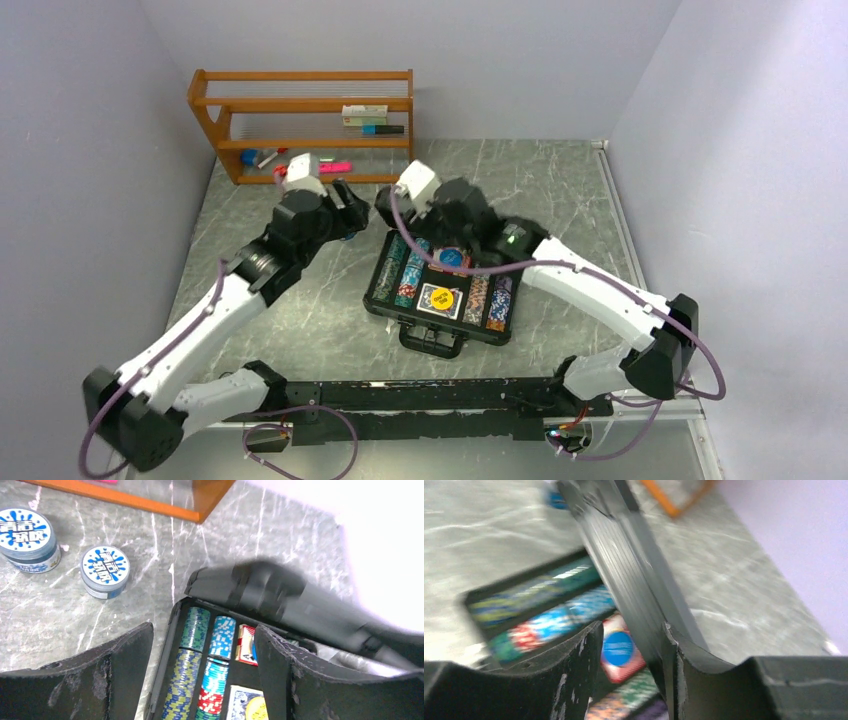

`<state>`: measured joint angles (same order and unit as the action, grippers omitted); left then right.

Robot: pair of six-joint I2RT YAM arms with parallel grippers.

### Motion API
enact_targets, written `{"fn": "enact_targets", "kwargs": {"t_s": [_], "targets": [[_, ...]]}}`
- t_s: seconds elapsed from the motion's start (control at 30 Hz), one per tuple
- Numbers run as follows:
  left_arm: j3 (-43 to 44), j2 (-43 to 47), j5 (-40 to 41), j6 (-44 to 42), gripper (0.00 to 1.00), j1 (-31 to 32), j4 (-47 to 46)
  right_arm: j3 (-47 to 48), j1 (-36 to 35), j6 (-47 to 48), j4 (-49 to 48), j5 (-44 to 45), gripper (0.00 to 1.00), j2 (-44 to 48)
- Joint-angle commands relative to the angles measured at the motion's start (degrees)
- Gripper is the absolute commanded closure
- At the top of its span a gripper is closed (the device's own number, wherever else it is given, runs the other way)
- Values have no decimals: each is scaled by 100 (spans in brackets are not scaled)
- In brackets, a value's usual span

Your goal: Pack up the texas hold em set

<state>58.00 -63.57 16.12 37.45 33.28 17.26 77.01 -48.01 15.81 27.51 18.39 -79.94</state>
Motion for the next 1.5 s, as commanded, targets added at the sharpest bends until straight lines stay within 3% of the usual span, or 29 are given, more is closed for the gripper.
{"fn": "enact_targets", "kwargs": {"t_s": [0.0, 0.27, 0.5, 0.7, 0.77, 1.07, 1.2, 1.47], "targets": [[-544, 1070, 475, 513, 21, -38, -568, -636, -727, -1487, 691, -928, 49, -115], [-623, 1986, 717, 387, 20, -32, 268, -1653, -1582, -2705, 484, -1423, 45, 675], [-905, 2120, 107, 416, 20, -32, 374, -2988, -1617, -3825, -1781, -2400, 43, 1522], [-1353, 1929, -1147, 338, 30, -32, -644, -3577, -1626, -4443, -2218, -1354, 43, 1799], [-1476, 1586, -1873, 452, 35, -32, -1057, -3847, -1627, -4503, -2460, -1244, 43, 1991], [-2148, 239, -3472, 777, 55, -26, -2584, -4684, -1627, -4859, -3001, -1153, 51, 2718], [-2387, 74, -3494, 733, 56, -30, -2542, -4544, -1624, -4829, -2705, -1119, 51, 2523], [-2883, 46, -2790, 457, 57, -14, -1765, -4352, -1954, -4778, -2476, -999, 52, 2141]]}}
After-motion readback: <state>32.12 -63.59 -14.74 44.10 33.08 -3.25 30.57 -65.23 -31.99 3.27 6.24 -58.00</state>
